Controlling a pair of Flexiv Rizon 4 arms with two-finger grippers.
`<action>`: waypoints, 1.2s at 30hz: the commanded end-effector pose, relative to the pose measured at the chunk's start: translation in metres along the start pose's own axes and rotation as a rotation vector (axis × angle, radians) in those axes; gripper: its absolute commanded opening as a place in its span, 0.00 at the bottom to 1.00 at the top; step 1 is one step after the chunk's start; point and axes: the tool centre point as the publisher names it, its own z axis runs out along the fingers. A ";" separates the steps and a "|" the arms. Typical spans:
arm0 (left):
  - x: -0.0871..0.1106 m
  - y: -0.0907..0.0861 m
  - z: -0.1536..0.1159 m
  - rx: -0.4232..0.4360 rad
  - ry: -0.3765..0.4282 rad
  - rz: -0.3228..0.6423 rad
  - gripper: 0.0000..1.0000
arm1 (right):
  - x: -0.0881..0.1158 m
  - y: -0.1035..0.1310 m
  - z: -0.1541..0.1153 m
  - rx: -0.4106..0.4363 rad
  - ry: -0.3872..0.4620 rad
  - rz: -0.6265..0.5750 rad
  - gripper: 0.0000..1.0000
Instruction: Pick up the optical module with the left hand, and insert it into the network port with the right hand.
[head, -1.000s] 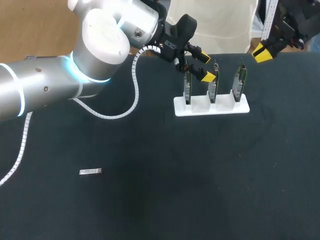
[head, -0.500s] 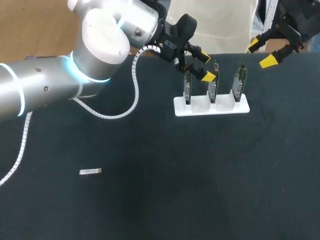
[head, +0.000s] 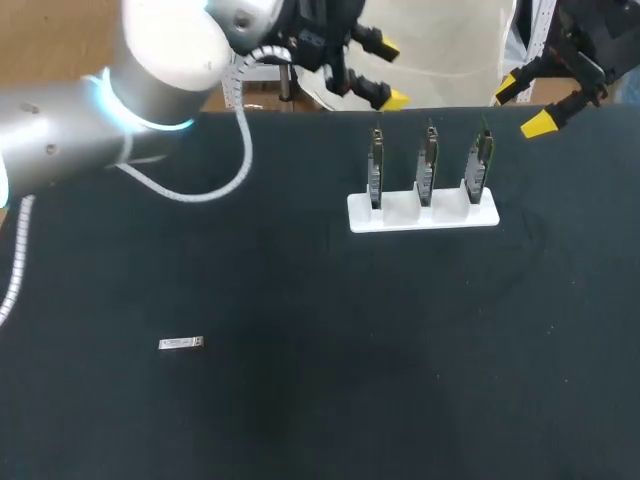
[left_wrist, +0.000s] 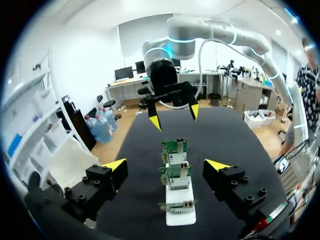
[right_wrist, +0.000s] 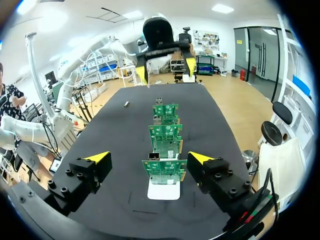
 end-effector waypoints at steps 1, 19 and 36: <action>0.000 -0.025 -0.053 -0.105 0.066 0.040 1.00 | 0.000 -0.002 -0.001 -0.005 -0.002 -0.001 1.00; 0.115 -0.110 -0.185 -0.319 0.505 -0.078 1.00 | 0.000 -0.002 -0.001 -0.005 -0.002 -0.001 1.00; 0.219 -0.203 -0.210 -0.225 0.615 -0.204 1.00 | 0.000 -0.002 -0.001 -0.005 -0.002 -0.001 1.00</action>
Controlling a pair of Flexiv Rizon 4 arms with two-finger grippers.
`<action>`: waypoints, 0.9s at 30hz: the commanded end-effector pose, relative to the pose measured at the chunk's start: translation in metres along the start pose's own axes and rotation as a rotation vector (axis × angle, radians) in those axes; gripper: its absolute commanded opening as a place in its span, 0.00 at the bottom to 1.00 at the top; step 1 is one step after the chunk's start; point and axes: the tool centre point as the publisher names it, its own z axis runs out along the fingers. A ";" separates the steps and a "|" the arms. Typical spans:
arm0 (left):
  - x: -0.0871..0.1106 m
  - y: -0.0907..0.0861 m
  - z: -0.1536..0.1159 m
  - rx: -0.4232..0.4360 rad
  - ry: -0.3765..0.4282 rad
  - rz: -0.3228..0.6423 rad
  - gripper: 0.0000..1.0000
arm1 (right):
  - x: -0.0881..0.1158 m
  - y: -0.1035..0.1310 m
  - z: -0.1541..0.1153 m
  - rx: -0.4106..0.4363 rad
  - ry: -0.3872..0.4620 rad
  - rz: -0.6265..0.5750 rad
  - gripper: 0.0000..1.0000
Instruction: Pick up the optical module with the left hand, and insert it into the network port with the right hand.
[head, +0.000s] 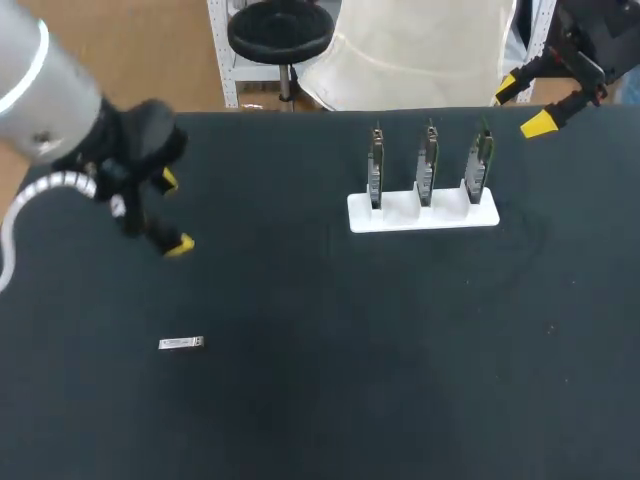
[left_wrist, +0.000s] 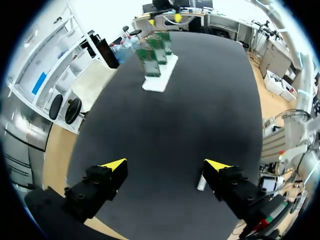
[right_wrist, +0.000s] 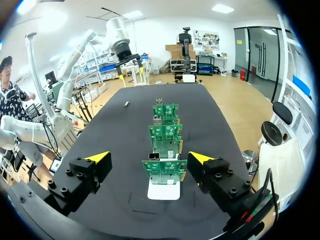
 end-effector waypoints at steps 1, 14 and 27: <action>0.024 -0.019 0.008 -0.027 -0.010 0.003 1.00 | 0.000 -0.002 0.000 -0.005 -0.002 -0.001 1.00; 0.057 -0.044 0.040 0.106 0.054 0.015 1.00 | 0.000 -0.002 0.000 -0.005 -0.002 -0.001 1.00; 0.063 -0.058 0.055 0.174 0.100 0.080 1.00 | 0.000 -0.002 0.000 -0.005 -0.002 -0.001 1.00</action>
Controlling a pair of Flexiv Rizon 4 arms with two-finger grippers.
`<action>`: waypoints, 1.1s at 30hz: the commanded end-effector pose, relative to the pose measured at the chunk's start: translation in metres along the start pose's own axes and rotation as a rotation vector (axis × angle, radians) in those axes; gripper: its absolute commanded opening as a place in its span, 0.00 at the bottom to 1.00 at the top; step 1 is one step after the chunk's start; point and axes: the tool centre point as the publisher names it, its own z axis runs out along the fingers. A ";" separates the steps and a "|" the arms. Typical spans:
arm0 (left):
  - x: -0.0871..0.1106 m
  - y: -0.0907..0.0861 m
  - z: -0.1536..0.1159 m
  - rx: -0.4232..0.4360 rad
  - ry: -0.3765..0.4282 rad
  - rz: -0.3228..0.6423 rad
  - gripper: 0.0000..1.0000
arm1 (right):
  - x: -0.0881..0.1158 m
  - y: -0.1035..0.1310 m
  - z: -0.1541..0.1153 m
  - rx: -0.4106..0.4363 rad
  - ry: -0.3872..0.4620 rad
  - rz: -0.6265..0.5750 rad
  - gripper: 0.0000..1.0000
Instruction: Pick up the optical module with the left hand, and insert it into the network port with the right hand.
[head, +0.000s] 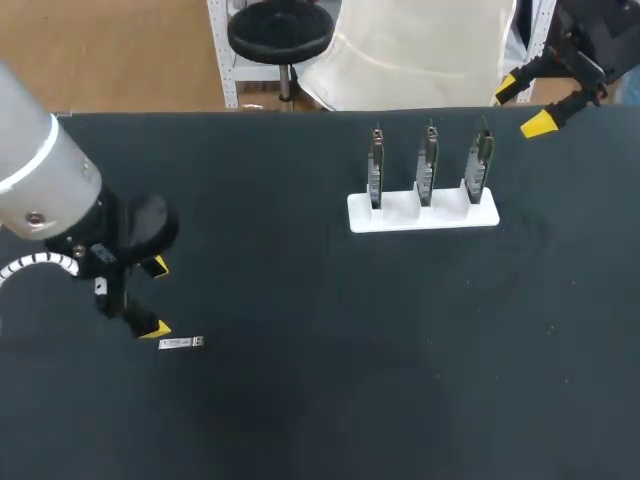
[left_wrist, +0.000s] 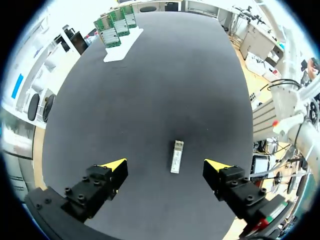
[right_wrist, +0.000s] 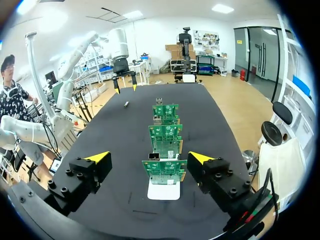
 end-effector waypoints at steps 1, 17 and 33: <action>-0.004 -0.002 0.007 0.012 0.002 -0.005 1.00 | 0.000 -0.002 -0.001 -0.005 -0.002 -0.001 1.00; 0.004 -0.030 0.022 -0.014 0.126 0.001 1.00 | 0.000 -0.002 -0.001 -0.005 -0.002 -0.001 1.00; 0.013 -0.038 0.044 0.003 0.208 0.031 1.00 | 0.000 -0.002 -0.001 -0.005 -0.002 -0.001 1.00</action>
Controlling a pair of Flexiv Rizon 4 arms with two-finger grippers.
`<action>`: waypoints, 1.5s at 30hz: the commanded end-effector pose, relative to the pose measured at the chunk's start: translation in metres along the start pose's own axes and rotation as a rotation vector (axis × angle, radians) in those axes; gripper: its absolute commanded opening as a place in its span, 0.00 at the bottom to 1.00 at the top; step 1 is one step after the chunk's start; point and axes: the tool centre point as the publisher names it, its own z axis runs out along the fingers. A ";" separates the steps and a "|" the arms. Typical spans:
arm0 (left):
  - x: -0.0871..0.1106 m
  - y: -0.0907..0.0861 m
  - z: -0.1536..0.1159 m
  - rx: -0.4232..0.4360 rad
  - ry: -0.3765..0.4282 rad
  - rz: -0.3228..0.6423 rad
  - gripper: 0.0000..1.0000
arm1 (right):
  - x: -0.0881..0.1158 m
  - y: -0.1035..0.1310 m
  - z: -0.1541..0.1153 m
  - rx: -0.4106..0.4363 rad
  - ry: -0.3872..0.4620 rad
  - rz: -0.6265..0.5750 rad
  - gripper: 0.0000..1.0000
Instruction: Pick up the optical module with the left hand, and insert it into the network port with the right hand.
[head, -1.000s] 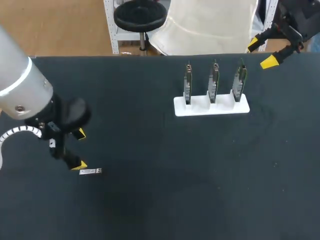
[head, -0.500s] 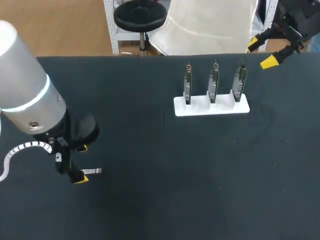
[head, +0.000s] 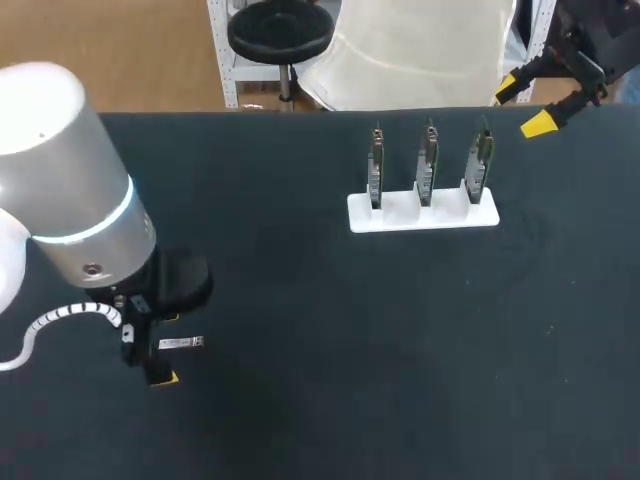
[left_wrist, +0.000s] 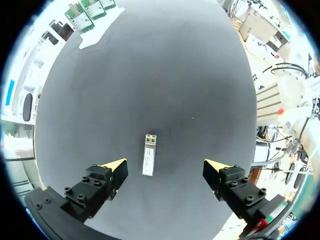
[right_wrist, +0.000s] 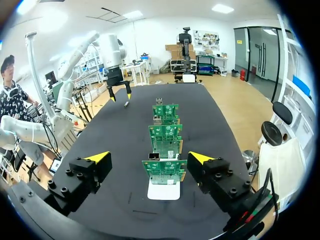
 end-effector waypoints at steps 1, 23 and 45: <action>0.001 0.002 0.006 -0.003 0.025 -0.005 1.00 | 0.000 -0.002 0.000 -0.005 -0.002 -0.001 1.00; 0.009 0.003 0.023 0.011 0.055 -0.032 1.00 | 0.000 -0.002 0.000 -0.005 -0.002 -0.001 1.00; 0.011 0.009 0.033 0.026 0.060 -0.025 1.00 | 0.000 -0.002 0.000 -0.005 -0.002 -0.001 1.00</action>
